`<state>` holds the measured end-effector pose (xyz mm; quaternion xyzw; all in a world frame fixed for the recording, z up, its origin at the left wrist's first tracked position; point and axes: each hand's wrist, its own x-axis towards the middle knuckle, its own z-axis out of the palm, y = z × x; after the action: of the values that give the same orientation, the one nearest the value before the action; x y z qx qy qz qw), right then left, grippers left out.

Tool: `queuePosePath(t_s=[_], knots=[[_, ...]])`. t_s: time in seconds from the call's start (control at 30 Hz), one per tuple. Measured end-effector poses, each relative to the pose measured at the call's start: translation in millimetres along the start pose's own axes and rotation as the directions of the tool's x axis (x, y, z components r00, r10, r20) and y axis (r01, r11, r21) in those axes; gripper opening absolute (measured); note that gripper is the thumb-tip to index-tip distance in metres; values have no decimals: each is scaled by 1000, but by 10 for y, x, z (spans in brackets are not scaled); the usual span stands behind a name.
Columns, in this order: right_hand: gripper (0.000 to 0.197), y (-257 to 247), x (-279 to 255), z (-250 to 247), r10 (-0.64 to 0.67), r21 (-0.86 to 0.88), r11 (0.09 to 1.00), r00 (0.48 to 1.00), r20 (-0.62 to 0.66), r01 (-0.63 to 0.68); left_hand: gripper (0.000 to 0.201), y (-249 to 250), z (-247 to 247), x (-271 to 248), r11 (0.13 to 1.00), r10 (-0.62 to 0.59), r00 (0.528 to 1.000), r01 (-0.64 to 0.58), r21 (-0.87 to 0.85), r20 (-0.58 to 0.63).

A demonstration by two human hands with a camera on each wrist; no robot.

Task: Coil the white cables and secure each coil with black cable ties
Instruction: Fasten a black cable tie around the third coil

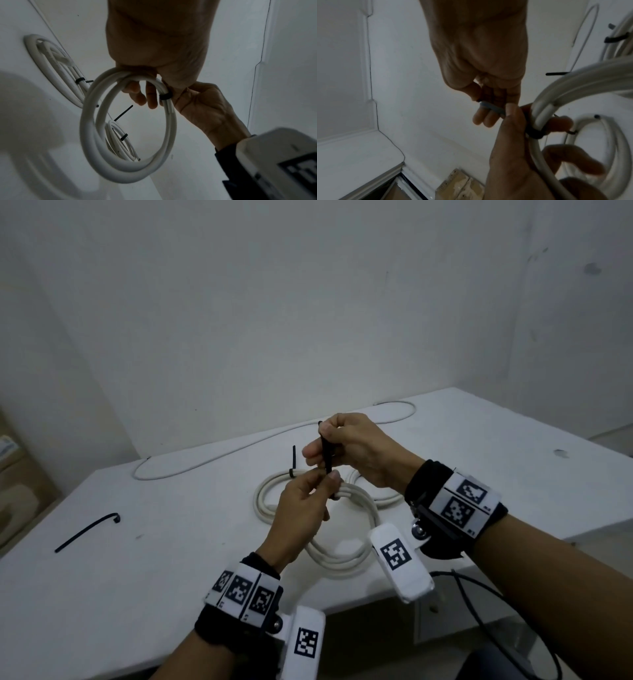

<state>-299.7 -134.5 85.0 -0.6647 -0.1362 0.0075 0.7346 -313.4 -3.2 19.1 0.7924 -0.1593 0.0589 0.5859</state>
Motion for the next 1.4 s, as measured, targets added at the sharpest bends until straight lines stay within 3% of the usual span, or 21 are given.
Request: queuePosePath(t_s=[0.23,0.43,0.6,0.7,0.77,0.83,0.97,1.07,1.13,1.17,1.3,1.4], knots=[[33,44,82,76,230,374,909,970,-83,-183,33,33,29,-44,994,85,996,-85,70,3],[35,106,148,54,298,360,903,945,-133,-234,42,24,18,-36,987,39,998,-46,151,47],[26,99,85,-47,168,269,952,984,-67,-144,38,41,-43,43,990,10,1000,-10,142,0],[23,121,-30,-163,109,-75,991,994,-19,-110,33,80,-200,201,992,-123,983,119,-33,-136],[34,209,-143,-186,124,-279,952,992,-29,-127,36,109,-334,291,969,-219,961,195,-153,-166],[36,309,-266,-135,139,-373,918,990,-5,-131,34,115,-421,336,949,-273,949,238,-209,-159],[38,448,-312,-62,52,-339,938,996,-79,-76,33,72,-441,332,882,-361,925,296,-368,-120],[37,508,-270,-78,43,-234,969,987,-152,-78,31,20,-481,270,693,-443,897,337,-637,-8],[36,554,-251,-93,61,-156,984,982,-176,-89,24,-25,-492,194,596,-467,883,347,-724,39],[36,576,-238,-99,67,-127,988,979,-193,-93,21,-48,-470,142,620,-466,884,357,-699,38],[43,683,-202,-88,72,-115,989,978,-196,-96,17,-157,-358,-22,890,-339,937,291,-350,-84],[60,775,-211,-35,95,-104,989,989,-109,-106,19,-204,-436,-18,940,-292,944,254,-228,-152]])
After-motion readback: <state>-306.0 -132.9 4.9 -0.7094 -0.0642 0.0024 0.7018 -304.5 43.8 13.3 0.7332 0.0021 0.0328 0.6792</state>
